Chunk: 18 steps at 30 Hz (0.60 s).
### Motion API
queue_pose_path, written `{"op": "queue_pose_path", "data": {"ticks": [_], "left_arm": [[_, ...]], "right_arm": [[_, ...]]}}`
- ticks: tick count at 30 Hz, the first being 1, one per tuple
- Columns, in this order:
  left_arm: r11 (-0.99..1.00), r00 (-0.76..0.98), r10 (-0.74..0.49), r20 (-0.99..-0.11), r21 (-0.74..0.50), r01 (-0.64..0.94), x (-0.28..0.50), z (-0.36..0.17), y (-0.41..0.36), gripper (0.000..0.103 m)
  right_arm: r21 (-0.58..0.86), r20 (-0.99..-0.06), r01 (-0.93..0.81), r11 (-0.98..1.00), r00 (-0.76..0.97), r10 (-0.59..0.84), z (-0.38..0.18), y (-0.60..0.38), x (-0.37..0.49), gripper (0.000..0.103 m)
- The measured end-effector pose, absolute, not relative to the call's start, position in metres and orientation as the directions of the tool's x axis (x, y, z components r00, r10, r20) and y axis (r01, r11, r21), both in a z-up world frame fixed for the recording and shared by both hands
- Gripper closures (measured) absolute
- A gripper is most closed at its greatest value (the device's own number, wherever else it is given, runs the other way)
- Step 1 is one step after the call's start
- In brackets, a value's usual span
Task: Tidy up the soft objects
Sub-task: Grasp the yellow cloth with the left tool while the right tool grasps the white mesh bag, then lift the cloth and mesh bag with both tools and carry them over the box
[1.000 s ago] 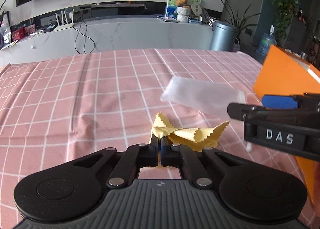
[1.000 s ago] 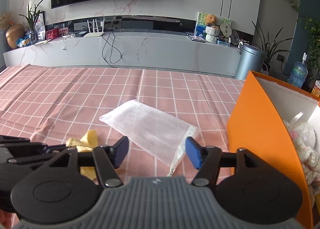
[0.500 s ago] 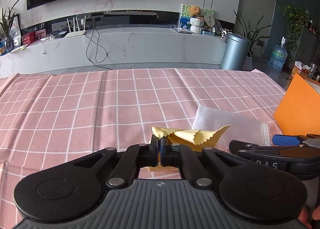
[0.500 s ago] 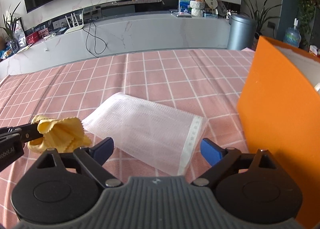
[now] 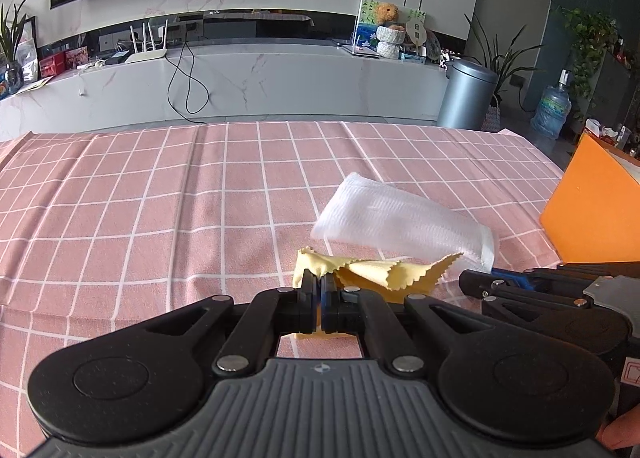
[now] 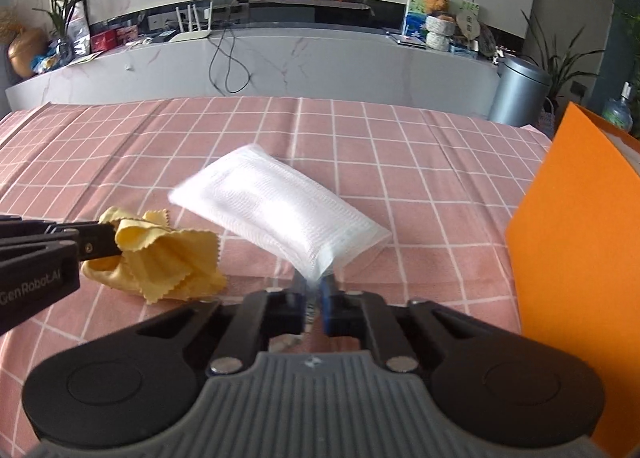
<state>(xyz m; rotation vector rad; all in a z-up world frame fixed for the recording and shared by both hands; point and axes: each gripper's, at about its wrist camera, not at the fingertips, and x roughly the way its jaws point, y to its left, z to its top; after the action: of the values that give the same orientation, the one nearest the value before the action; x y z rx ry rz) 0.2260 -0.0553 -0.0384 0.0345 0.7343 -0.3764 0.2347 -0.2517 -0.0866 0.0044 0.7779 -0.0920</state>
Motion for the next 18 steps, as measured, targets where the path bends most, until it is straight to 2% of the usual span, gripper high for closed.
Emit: {"op": "queue_pose_path", "data": {"ticks": [6, 18], "left_arm": [[0.936, 0.685, -0.319, -0.655, -0.104, 0.337, 0.215, -0.03, -0.053, 0.102], [0.941, 0.737, -0.317, -0.597, -0.1, 0.323, 0.174, 0.01, -0.048, 0.102]], "right_arm": [[-0.017, -0.688, 0.092, 0.996, 0.721, -0.078, -0.075, -0.252, 0.218, 0.102], [0.005, -0.591, 0.122, 0.993, 0.801, -0.095, -0.017, -0.259, 0.151, 0.102]]}}
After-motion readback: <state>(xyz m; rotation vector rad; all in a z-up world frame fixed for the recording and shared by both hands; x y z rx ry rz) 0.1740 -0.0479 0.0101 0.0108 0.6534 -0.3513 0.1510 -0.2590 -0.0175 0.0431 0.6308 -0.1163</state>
